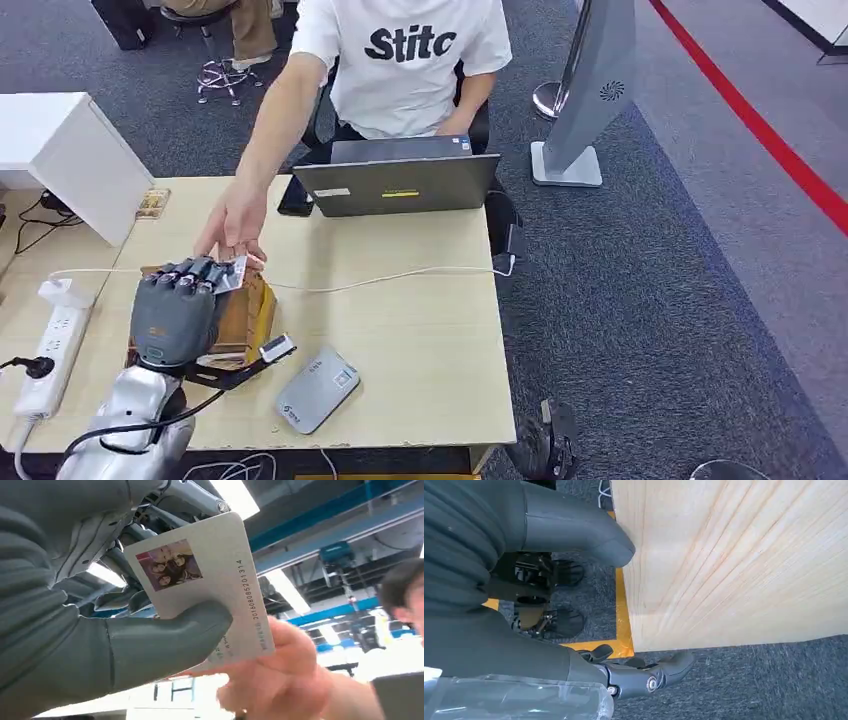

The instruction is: Pass the card to the sensor for recognition and then transmit it.

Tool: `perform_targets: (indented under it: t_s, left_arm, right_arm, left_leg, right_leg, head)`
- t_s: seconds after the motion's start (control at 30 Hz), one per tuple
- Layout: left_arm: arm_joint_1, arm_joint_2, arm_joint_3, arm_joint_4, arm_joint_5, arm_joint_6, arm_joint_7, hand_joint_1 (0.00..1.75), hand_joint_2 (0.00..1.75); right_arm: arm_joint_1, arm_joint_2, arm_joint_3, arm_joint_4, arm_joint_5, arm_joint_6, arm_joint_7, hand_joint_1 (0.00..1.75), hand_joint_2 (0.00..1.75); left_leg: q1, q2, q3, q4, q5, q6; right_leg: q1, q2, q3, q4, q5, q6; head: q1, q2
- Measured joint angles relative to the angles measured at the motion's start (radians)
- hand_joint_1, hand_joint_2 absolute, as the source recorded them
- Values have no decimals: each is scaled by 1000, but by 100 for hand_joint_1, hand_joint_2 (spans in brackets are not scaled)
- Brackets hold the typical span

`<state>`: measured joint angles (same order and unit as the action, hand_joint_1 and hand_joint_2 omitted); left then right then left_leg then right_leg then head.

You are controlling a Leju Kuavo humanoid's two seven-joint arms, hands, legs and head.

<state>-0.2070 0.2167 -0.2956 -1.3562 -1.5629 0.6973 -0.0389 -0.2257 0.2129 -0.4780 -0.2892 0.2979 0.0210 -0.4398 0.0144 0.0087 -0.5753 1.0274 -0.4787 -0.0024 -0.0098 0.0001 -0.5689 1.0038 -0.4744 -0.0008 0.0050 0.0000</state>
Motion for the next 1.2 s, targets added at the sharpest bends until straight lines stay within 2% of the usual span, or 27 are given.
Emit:
perform_targets:
  t_s: [0.13,0.17,0.2,0.23,0.63,0.8,0.87,0.97,1.03,1.2]
  left_arm:
    - [9,-8,32,-14,-1,0,-13,175,175]
    - [11,-12,41,-17,-2,0,-19,166,175]
    - [13,-14,47,-19,-3,0,-27,12,175]
    - [15,-16,54,-22,-3,0,-31,0,175]
    - [42,-53,73,-29,1,0,-80,0,175]
    - [47,-62,73,-29,5,0,-82,0,175]
    - [48,-64,73,-28,41,0,-116,0,175]
    - [47,-63,64,11,169,-38,-223,0,175]
    - [52,-61,46,35,222,-76,-258,0,175]
    - [62,-54,-16,68,265,-154,-260,0,175]
  right_arm:
    - [0,0,0,0,-1,0,0,0,175]
    - [0,0,0,0,-2,0,0,0,175]
    - [0,0,0,0,-2,0,0,0,175]
    - [0,0,0,0,-2,0,0,0,175]
    - [0,0,0,0,-6,0,-1,0,175]
    - [0,0,0,0,-10,0,-1,0,175]
    - [0,0,0,0,-12,0,-2,0,175]
    - [1,0,0,0,-16,2,-11,0,175]
    - [2,0,0,0,-23,5,-14,0,175]
    - [6,-1,0,0,-34,8,-29,0,175]
  left_leg:
    - [0,0,0,0,0,0]
    - [0,0,0,0,0,0]
    - [0,0,0,0,0,0]
    - [0,0,0,0,0,0]
    - [0,0,0,0,0,0]
    - [0,0,0,0,0,0]
    - [0,0,0,0,0,0]
    - [0,0,0,0,0,0]
    - [0,0,0,0,0,0]
    - [0,0,0,0,0,0]
  right_leg:
    - [0,0,0,0,0,0]
    - [0,0,0,0,0,0]
    - [0,0,0,0,0,0]
    - [0,0,0,0,0,0]
    - [0,0,0,0,0,0]
    - [0,0,0,0,0,0]
    - [0,0,0,0,0,0]
    - [0,0,0,0,0,0]
    - [0,0,0,0,0,0]
    - [0,0,0,0,0,0]
  head:
    - [0,0]
    - [0,0]
    - [0,0]
    - [0,0]
    - [0,0]
    - [0,0]
    - [0,0]
    - [0,0]
    - [0,0]
    - [0,0]
